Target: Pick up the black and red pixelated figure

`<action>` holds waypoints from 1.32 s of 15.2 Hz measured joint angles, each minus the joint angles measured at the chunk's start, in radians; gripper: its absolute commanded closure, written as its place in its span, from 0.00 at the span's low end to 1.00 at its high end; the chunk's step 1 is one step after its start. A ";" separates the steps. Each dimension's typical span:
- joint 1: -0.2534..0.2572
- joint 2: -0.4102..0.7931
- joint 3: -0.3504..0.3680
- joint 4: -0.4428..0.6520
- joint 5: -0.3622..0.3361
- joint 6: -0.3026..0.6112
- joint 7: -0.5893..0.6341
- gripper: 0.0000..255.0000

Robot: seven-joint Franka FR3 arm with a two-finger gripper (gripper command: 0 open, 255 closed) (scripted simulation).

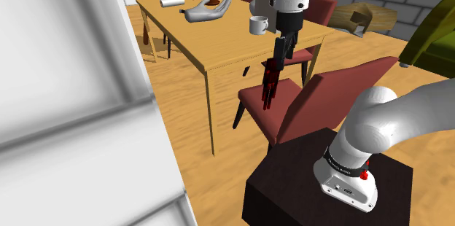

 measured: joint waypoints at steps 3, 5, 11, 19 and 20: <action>-0.010 0.016 -0.018 -0.009 -0.014 0.032 -0.016 0.00; -0.026 0.054 -0.043 -0.010 -0.035 0.078 -0.039 0.00; -0.073 0.180 -0.128 0.007 -0.089 0.221 -0.112 0.00; -0.121 0.369 -0.235 0.089 -0.119 0.375 -0.207 0.00; -0.123 0.379 -0.240 0.088 -0.120 0.388 -0.213 0.00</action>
